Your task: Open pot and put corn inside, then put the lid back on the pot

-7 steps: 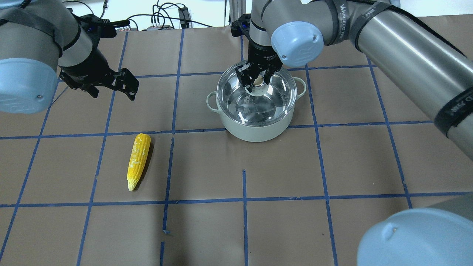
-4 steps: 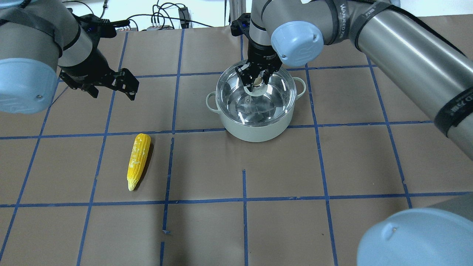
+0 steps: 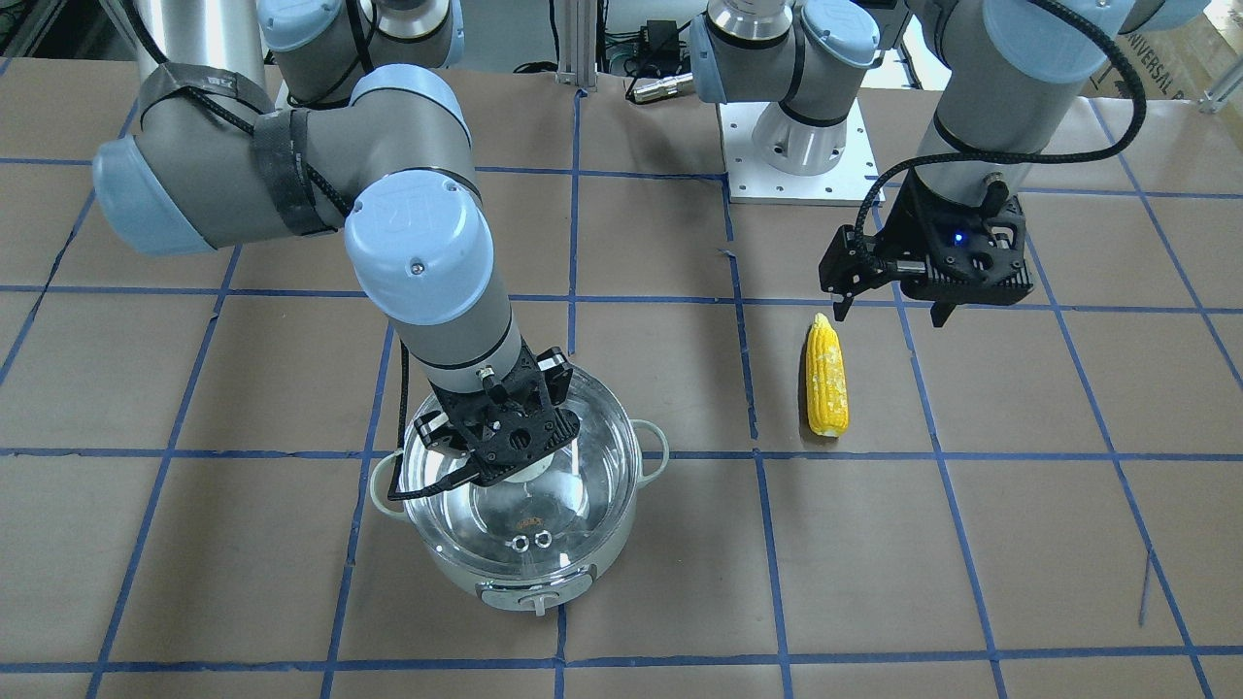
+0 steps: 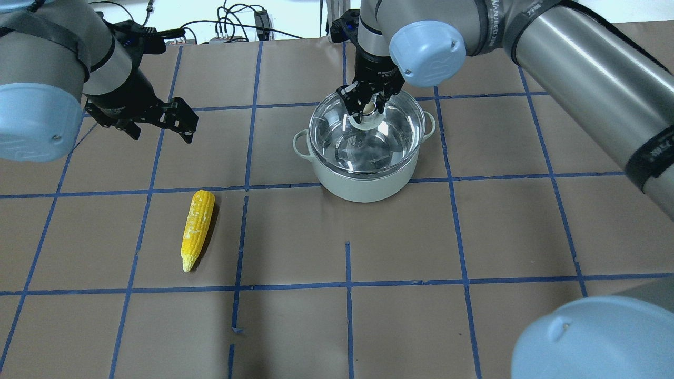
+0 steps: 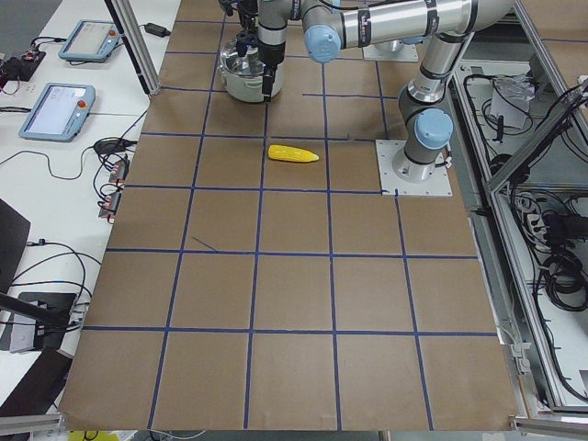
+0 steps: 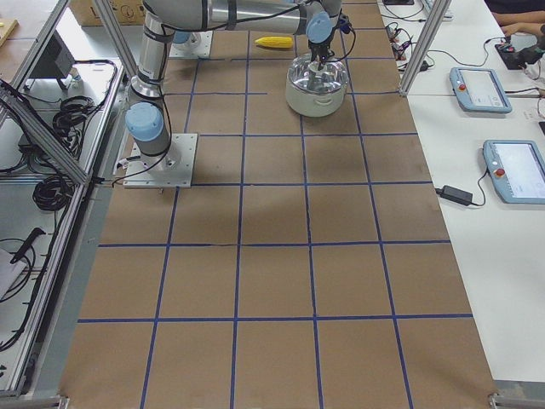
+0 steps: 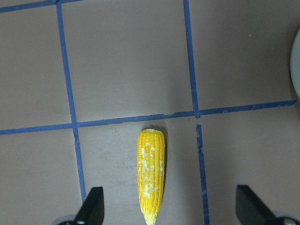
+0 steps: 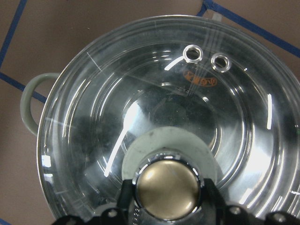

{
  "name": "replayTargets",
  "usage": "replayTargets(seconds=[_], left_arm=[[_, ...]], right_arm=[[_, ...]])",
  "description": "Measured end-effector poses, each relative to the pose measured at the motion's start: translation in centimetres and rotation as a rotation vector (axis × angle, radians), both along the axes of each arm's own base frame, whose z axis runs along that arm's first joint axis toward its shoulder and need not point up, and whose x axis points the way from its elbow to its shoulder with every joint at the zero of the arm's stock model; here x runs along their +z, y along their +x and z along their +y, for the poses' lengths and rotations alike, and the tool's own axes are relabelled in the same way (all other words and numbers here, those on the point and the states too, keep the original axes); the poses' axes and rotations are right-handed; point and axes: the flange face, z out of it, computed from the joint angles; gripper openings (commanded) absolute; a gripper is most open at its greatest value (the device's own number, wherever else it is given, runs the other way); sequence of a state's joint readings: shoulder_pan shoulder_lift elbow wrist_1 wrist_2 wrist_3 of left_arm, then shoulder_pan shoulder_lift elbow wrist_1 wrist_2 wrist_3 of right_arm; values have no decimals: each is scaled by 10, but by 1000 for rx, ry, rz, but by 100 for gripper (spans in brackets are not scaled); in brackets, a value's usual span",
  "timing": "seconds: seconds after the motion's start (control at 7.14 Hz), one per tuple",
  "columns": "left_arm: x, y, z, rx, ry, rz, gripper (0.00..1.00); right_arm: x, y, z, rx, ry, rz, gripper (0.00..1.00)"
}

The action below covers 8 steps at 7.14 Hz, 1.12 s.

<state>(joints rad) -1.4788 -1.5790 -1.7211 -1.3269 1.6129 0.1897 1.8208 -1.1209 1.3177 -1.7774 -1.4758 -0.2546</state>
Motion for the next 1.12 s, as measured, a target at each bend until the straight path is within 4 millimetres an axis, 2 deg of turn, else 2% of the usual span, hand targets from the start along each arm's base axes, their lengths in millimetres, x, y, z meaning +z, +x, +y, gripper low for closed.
replayTargets(seconds=[0.42,0.7,0.84,1.12], left_arm=[[0,0,0,1,0,1,100],[-1,0,0,2,1,1,100],[-1,0,0,2,2,1,100],[-1,0,0,0,3,-1,100]], right_arm=[[22,-5,-5,-9,-10,0,41],[28,-8,-6,-15,-10,2,41],[31,-16,-8,-26,-7,10,41],[48,-48,-12,-69,8,28,41]])
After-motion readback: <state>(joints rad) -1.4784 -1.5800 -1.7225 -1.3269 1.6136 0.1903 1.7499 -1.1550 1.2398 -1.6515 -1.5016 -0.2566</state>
